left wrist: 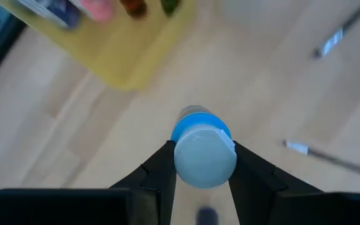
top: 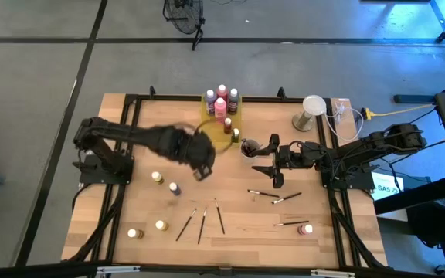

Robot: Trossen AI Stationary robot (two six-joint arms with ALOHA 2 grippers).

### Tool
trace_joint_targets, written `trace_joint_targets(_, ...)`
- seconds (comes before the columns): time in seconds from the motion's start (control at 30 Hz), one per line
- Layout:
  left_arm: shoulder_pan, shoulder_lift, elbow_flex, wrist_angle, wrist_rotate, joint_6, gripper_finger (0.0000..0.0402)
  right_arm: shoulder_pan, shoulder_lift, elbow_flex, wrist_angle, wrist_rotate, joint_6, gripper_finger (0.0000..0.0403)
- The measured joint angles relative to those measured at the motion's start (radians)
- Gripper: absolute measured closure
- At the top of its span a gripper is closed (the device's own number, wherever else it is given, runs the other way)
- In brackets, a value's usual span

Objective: Pick & Place Paint Supplies
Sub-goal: Put the small light blue paint bottle into the yellow bin

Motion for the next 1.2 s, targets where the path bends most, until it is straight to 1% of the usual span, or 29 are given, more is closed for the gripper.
trace_joint_targets(0.2, 0.194, 0.000, 0.045, 0.017, 0.024, 0.116, 0.0287, 0.000, 0.000, 0.000, 0.000, 0.000, -0.002, 0.0160)
trace_joint_targets(0.3, 0.307, 0.000, 0.045, 0.044, 0.069, 0.152, 0.0287, 0.000, 0.000, 0.000, 0.000, 0.000, -0.004, 0.0160)
trace_joint_targets(0.43, 0.436, 0.033, 0.045, 0.152, 0.111, 0.161, 0.0287, 0.000, 0.000, 0.000, 0.000, 0.000, -0.004, 0.0160)
trace_joint_targets(0.53, 0.493, 0.072, 0.045, 0.226, 0.166, 0.167, 0.0287, 0.000, 0.000, 0.000, -0.014, 0.000, -0.004, 0.0160)
trace_joint_targets(0.63, 0.520, 0.126, 0.045, 0.241, 0.196, 0.169, 0.0287, 0.000, 0.000, 0.000, -0.047, -0.007, -0.003, 0.0160)
trace_joint_targets(0.9, 0.559, 0.272, 0.044, 0.241, 0.203, 0.173, 0.0286, 0.000, 0.000, 0.000, -0.076, -0.010, -0.002, 0.0160)
trace_joint_targets(1.0, 0.573, 0.306, 0.044, 0.242, 0.203, 0.182, 0.0287, 0.000, 0.000, 0.000, -0.076, -0.028, -0.004, 0.0160)
trace_joint_targets(1.2, 0.575, 0.353, 0.044, 0.245, 0.189, 0.196, 0.0281, 0.000, 0.000, 0.000, -0.071, -0.028, -0.004, 0.0160)
